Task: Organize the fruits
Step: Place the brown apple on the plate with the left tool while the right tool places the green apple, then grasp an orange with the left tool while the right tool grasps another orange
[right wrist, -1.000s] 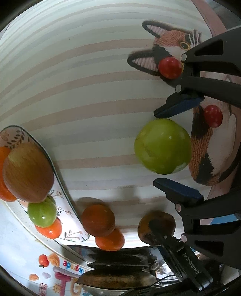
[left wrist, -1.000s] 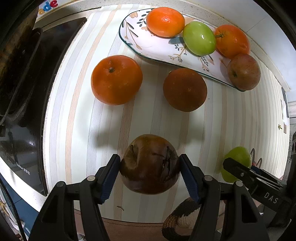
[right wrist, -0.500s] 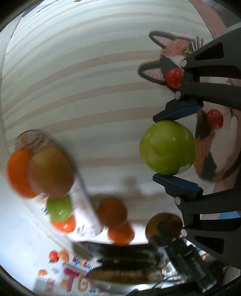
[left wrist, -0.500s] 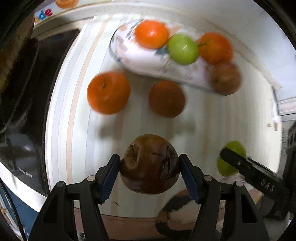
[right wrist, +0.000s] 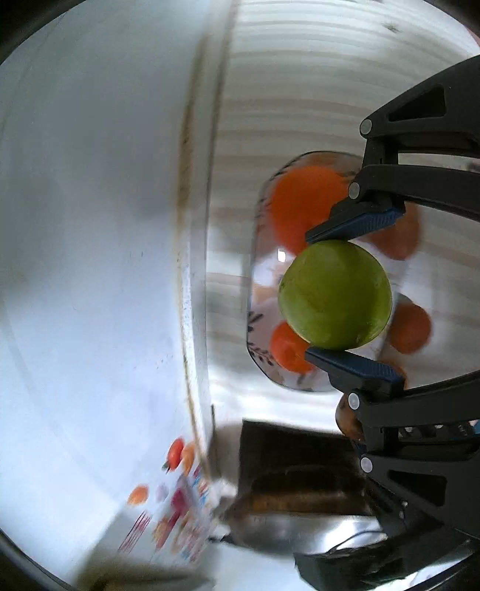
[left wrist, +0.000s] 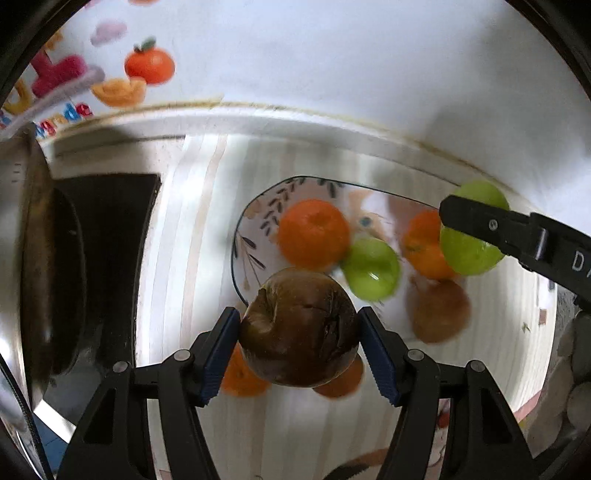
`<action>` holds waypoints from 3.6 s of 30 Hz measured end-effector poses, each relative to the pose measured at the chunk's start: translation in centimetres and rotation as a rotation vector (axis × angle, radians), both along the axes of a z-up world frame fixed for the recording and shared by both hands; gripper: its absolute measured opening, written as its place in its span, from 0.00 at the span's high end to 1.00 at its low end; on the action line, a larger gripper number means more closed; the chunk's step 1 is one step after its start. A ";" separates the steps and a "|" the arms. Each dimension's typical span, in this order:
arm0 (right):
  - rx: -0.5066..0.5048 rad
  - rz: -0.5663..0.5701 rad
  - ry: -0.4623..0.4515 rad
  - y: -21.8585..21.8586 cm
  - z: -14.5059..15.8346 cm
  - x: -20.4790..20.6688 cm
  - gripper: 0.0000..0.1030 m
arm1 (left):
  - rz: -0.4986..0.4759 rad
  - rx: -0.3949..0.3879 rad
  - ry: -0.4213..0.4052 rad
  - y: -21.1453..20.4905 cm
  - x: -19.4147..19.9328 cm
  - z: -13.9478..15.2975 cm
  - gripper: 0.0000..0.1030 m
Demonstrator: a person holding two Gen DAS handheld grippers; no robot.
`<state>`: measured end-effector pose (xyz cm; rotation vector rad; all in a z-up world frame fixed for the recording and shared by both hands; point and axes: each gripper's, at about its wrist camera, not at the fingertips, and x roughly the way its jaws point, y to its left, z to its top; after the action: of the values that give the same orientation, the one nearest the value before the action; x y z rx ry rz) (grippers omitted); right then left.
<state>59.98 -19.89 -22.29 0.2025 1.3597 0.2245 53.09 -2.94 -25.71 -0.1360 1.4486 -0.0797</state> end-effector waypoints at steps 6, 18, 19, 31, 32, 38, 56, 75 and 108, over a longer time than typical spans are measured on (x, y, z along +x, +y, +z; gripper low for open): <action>-0.094 0.083 0.086 3.3 -3.9 4.1 0.43 | 0.047 -0.029 0.093 1.1 1.6 -3.1 0.38; -0.115 0.135 0.184 4.1 -5.8 5.5 0.17 | 0.064 -0.062 0.082 2.0 1.9 -2.3 0.14; -0.105 0.131 0.184 3.9 -5.3 5.4 0.14 | 0.066 -0.058 0.074 2.2 1.8 -1.9 0.14; -0.201 0.033 0.052 1.7 0.3 -1.5 0.08 | 0.075 0.075 -0.049 4.6 -2.3 2.5 0.14; -0.209 0.021 0.040 1.6 0.5 -2.5 0.08 | 0.069 0.086 -0.063 4.5 -2.8 3.0 0.14; -0.229 -0.052 -0.015 0.6 1.9 -8.5 0.08 | 0.032 0.126 -0.139 3.4 -5.9 5.3 0.14; -0.190 -0.167 -0.224 -1.3 11.9 -21.6 0.08 | -0.026 0.107 -0.353 0.9 -15.7 14.1 0.14; -0.089 -0.210 -0.282 -2.7 16.3 -27.2 0.08 | -0.005 0.096 -0.444 0.8 -19.4 17.5 0.08; 0.213 -0.119 0.155 3.7 -10.9 -12.2 0.41 | 0.208 0.015 0.106 7.1 -5.7 -4.9 0.02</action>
<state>47.81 -16.21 -33.17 0.4854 1.4712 0.2580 47.35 4.18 -30.64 -0.2812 1.5322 0.1096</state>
